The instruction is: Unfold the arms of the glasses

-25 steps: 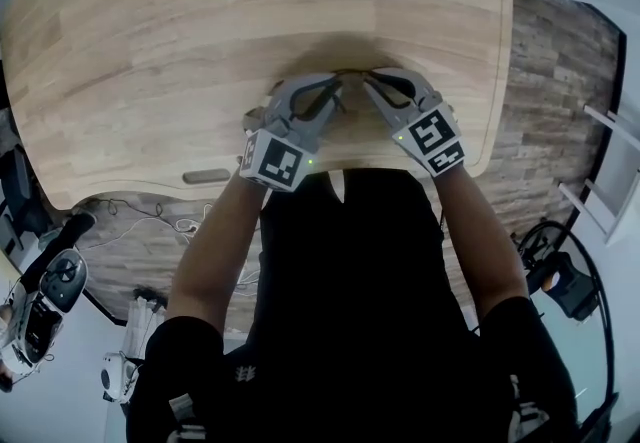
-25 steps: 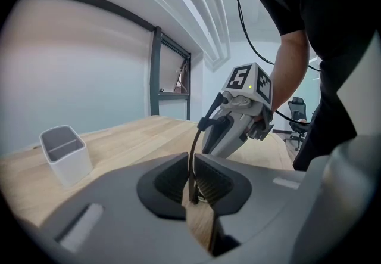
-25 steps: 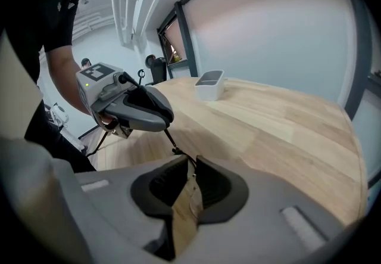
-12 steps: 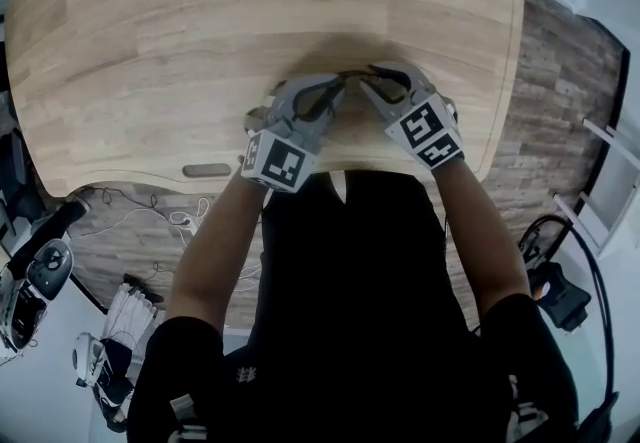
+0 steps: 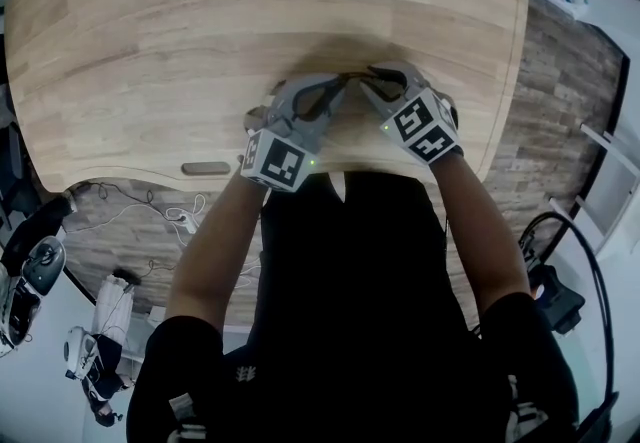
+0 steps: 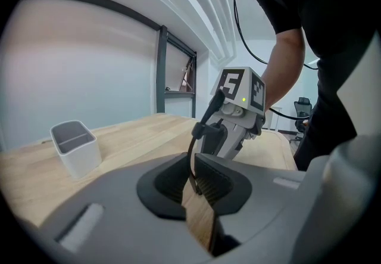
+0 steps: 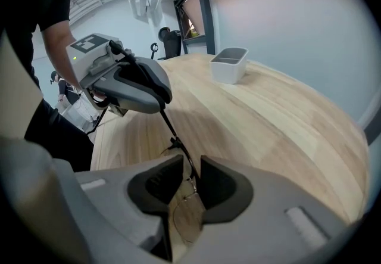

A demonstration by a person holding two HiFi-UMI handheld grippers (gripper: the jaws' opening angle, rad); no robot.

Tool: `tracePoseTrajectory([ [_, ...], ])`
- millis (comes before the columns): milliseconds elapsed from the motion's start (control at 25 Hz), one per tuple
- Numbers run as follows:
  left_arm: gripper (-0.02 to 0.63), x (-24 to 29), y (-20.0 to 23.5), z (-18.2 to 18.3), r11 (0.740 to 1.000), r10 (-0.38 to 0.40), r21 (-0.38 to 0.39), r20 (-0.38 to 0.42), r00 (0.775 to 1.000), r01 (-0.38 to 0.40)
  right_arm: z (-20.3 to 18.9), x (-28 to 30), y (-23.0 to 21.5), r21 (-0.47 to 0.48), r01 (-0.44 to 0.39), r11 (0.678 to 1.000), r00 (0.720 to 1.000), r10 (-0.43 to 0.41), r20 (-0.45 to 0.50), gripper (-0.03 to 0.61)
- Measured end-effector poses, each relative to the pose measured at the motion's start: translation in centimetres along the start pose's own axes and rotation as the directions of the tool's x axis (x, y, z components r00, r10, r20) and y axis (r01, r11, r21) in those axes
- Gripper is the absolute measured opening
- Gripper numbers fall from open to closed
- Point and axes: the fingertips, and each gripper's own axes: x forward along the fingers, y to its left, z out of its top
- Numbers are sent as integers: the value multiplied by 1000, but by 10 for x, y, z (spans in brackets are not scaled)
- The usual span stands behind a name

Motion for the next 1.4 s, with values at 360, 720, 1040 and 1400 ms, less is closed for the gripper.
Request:
tracePoseTrajectory([
  [360, 38, -2, 3, -3, 1000, 17, -1, -23, 1000, -17, 5, -10, 2, -45, -3, 999, 999, 5, 49, 23],
  [720, 38, -1, 4, -9, 1000, 18, 4, -63, 998, -17, 15, -34, 7, -28, -21, 999, 978, 26, 206, 14],
  [1040, 44, 2, 8, -13, 1000, 29, 16, -103, 994, -27, 27, -63, 8, -23, -31, 999, 938, 37, 346, 14],
  [1400, 52, 4, 6, -9, 999, 34, 33, -140, 990, -30, 27, -87, 5, 10, -29, 1000, 907, 22, 421, 14],
])
